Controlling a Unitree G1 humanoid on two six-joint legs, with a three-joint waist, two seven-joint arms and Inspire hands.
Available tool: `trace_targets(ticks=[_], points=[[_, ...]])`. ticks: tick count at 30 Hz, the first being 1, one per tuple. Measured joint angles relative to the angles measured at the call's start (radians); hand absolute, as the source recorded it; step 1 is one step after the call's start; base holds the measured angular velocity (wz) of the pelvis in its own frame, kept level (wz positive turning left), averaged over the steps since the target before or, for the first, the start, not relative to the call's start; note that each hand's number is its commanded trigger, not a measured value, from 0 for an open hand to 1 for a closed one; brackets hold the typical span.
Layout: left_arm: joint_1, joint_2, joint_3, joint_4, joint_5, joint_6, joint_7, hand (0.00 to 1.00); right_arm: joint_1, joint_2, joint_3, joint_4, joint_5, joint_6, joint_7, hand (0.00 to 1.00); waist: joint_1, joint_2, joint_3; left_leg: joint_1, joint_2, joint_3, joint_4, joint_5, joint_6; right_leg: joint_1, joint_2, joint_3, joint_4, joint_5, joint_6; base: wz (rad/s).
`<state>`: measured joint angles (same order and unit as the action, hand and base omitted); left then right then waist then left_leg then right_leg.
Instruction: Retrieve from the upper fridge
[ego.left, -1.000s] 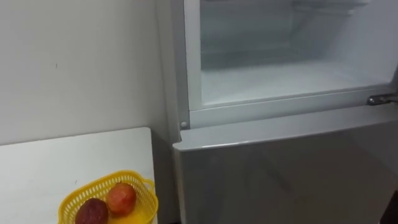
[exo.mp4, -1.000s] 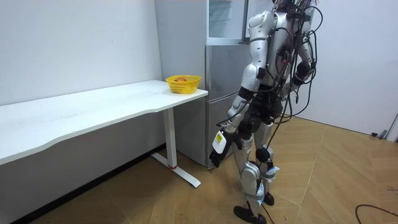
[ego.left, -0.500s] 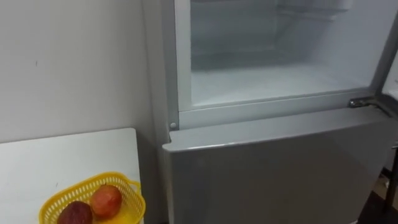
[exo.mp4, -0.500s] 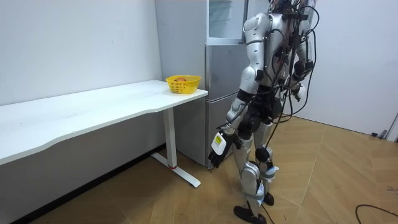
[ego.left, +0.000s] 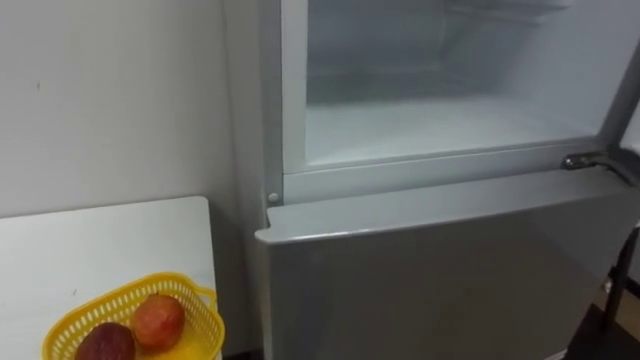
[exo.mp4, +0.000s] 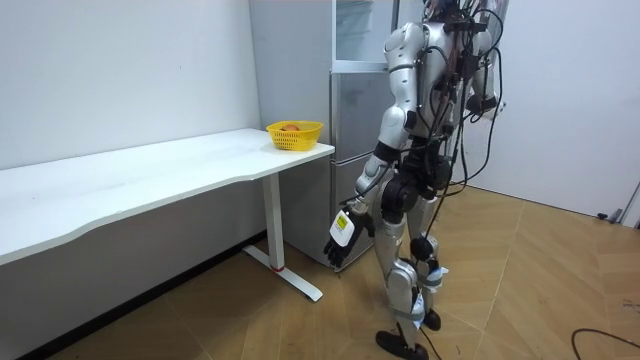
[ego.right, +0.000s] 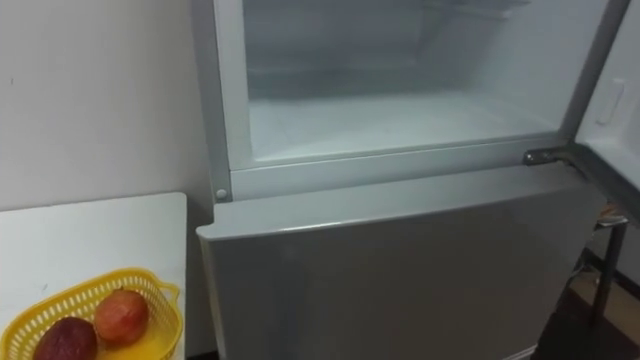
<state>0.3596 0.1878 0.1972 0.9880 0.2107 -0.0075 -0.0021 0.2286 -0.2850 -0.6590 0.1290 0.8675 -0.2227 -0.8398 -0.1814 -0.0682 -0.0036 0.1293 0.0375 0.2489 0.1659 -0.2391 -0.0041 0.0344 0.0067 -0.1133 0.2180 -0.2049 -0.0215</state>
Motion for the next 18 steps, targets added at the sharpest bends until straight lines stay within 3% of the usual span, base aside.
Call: trace_targets(ticks=[8, 14, 18], points=[[-0.001, 0.001, 0.007, 0.022, -0.004, -0.029, 0.013, 0.00, -0.054, -0.071, -0.048, -0.210, -0.058, -0.024, -0.071, 0.00, -0.005, -0.017, -0.0005, -0.017, 0.000, -0.005, -0.001, 0.000, 0.000, -0.024, 0.001, -0.001, 0.003, 0.001, -0.002, -0.01], [-0.001, -0.002, 0.022, 0.051, 0.000, -0.039, 0.013, 0.00, -0.058, -0.072, -0.056, -0.274, -0.136, -0.025, -0.099, 0.00, -0.002, -0.009, -0.0001, -0.016, 0.000, -0.003, -0.001, 0.000, 0.000, -0.023, 0.000, -0.003, 0.006, 0.001, -0.002, 0.01], [-0.005, -0.002, 0.036, 0.055, 0.000, -0.039, 0.012, 0.00, -0.059, -0.072, -0.038, -0.314, -0.178, 0.000, -0.107, 0.00, -0.003, -0.005, 0.0019, -0.014, 0.000, -0.005, -0.001, 0.002, -0.002, -0.030, -0.001, -0.002, 0.026, -0.003, -0.004, -0.02]])
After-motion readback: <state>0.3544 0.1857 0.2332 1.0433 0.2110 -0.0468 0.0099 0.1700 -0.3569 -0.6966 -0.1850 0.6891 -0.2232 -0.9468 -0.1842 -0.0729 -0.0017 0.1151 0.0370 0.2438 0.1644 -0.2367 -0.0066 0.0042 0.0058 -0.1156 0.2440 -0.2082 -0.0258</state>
